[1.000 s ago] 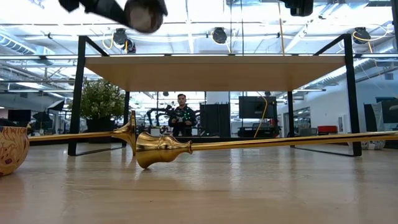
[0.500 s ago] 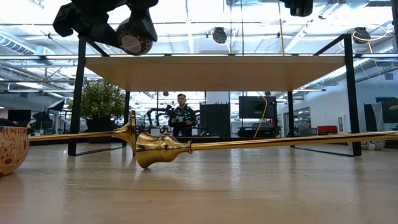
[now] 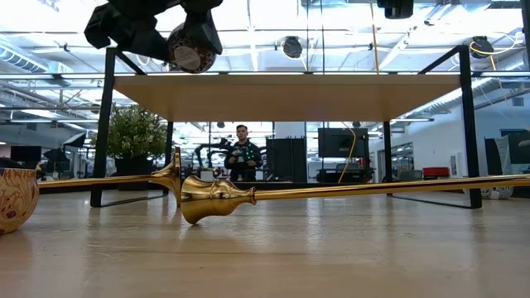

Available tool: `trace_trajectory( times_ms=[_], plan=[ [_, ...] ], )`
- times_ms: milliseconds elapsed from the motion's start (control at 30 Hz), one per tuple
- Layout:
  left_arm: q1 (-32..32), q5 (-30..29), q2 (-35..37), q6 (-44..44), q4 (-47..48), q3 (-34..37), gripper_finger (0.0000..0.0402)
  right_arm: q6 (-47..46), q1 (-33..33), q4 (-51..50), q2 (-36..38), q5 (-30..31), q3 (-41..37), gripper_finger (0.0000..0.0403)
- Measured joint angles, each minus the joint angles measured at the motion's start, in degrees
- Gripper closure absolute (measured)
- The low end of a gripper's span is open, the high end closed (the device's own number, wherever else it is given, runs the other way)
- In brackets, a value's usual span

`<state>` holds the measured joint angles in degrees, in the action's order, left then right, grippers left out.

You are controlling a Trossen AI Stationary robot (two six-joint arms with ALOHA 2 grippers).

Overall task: Pick & Place candle stick holders
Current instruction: Put the black scented candle on the shelf

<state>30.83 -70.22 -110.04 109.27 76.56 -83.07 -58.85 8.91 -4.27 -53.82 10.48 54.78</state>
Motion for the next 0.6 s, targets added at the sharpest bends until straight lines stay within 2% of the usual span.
trace_trajectory(
  times_ms=[300, 600],
  plan=[
    [-0.22, 0.85, -0.02, -4.98, -5.89, 0.04, 0.0102, -0.02, 0.11, -0.02, 0.0, 0.0, 0.01, 0.0046],
    [-0.98, 3.55, 0.01, -6.77, -6.24, -0.02, 0.0102, -0.02, 0.68, 0.15, 0.0, 0.0, 0.02, 0.0046]
  ],
)
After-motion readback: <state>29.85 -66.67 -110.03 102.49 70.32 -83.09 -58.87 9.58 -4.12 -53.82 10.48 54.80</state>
